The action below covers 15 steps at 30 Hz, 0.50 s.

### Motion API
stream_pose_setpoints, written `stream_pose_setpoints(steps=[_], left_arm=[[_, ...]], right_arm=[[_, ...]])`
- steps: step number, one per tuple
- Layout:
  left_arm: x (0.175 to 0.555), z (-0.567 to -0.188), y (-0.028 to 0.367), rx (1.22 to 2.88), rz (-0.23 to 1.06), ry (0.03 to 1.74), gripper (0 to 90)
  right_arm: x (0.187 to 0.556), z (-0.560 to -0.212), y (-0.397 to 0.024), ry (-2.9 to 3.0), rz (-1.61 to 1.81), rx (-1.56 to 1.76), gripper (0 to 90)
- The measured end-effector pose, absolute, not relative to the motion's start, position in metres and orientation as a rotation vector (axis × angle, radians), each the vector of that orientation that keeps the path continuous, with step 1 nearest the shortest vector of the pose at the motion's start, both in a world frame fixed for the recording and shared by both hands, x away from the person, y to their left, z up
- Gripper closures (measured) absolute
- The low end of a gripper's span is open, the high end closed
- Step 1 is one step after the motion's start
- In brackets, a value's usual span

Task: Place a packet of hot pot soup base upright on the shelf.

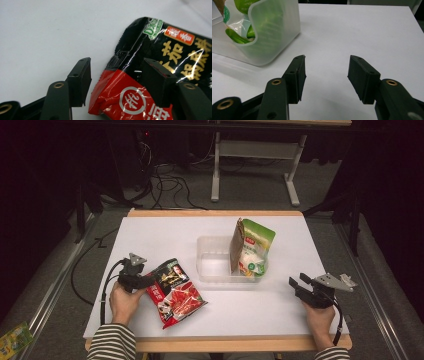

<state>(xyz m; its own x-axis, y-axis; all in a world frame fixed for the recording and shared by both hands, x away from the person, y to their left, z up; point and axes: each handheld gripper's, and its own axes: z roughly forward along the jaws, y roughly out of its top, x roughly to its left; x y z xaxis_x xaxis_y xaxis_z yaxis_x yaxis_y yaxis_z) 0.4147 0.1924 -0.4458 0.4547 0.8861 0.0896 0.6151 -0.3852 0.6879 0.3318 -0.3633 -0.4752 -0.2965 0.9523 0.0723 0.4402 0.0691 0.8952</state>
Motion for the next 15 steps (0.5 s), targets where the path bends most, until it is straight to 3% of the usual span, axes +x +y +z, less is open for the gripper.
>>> stream_pose_setpoints(steps=[6,15], left_arm=[[0.421,-0.456,0.194,2.132,0.553,1.266,42.1],[0.430,-0.467,0.210,2.042,0.333,1.303,44.5]], right_arm=[[0.331,-0.475,-0.363,1.789,1.181,1.387,48.6],[0.331,-0.475,-0.362,1.798,1.170,1.373,48.5]])
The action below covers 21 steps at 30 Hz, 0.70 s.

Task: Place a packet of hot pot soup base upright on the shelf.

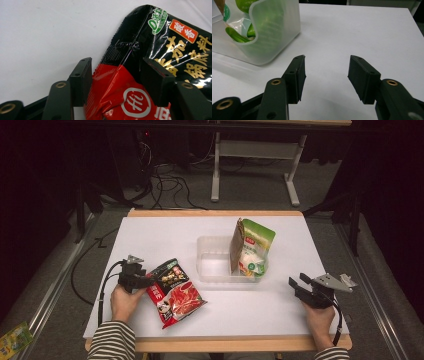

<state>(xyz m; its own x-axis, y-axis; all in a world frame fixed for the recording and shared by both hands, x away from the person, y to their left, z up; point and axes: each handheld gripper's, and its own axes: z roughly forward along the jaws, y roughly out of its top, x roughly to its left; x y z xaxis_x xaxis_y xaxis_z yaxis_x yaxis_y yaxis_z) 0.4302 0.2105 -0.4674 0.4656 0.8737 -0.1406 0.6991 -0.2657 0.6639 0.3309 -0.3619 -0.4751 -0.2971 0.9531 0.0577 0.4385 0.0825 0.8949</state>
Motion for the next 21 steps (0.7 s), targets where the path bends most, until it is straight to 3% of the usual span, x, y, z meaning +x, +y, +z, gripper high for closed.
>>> stream_pose_setpoints(steps=[5,11,15,21], left_arm=[[0.4292,-0.4679,0.2089,2.050,0.294,1.278,56.7],[0.4326,-0.4674,0.2115,2.057,0.233,1.269,62.1],[0.4295,-0.4660,0.2064,2.089,0.254,1.219,78.8],[0.4267,-0.4654,0.2023,2.115,0.295,1.186,84.5]], right_arm=[[0.3313,-0.4750,-0.3603,1.806,1.159,1.376,48.5],[0.3318,-0.4752,-0.3594,1.811,1.150,1.371,48.5],[0.3319,-0.4751,-0.3598,1.810,1.150,1.372,48.5],[0.3326,-0.4751,-0.3591,1.824,1.137,1.368,48.5]])
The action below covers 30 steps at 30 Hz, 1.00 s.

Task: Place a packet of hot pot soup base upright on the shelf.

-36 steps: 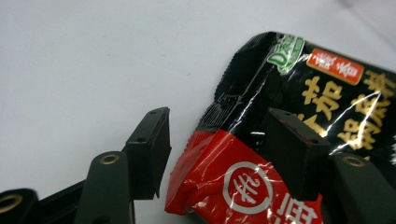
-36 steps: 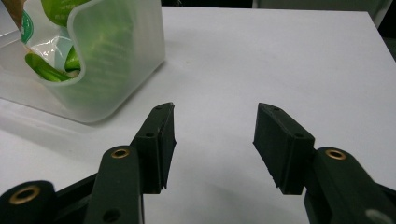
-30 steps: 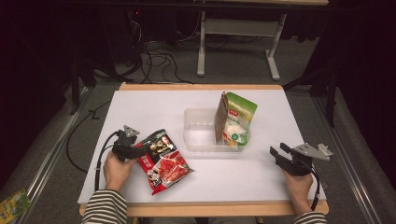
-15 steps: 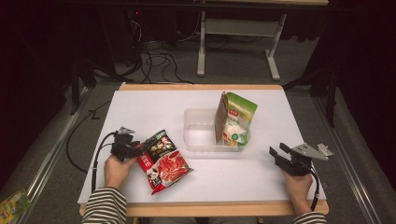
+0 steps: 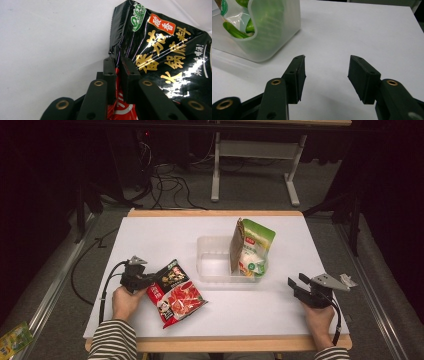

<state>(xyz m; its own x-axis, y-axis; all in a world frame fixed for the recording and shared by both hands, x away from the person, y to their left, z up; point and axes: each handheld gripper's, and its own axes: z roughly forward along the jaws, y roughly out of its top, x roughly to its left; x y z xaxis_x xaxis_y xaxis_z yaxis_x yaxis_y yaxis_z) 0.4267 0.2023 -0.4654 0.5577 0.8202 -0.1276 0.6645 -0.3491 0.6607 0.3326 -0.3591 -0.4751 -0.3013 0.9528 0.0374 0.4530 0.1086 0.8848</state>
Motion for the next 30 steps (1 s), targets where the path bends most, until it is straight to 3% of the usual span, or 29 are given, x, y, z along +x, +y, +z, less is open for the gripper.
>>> stream_pose_setpoints(steps=[13,30], left_arm=[[0.418,-0.451,0.213,2.094,0.256,1.186,88.8],[0.388,-0.397,0.215,2.015,0.270,1.082,89.3]], right_arm=[[0.331,-0.475,-0.362,1.794,1.172,1.389,47.8],[0.330,-0.475,-0.363,1.777,1.183,1.376,46.9]])
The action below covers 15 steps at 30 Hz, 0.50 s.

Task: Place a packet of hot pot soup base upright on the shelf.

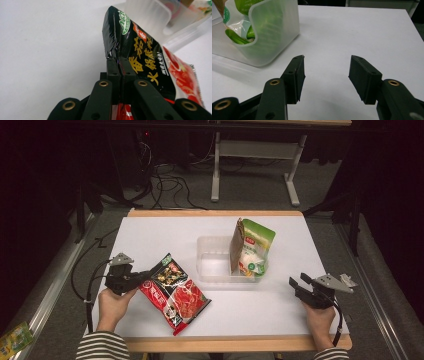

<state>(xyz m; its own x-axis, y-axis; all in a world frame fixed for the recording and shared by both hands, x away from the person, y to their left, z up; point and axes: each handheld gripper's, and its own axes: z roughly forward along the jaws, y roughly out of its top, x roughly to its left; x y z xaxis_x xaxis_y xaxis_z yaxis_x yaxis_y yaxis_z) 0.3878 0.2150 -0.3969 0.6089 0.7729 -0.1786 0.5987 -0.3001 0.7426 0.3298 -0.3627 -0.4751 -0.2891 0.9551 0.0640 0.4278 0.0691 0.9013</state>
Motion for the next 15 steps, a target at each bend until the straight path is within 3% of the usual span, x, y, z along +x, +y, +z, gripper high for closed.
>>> stream_pose_setpoints(steps=[15], left_arm=[[0.371,-0.354,0.193,1.999,0.269,0.963,89.5]], right_arm=[[0.330,-0.475,-0.364,1.782,1.188,1.378,46.4]])
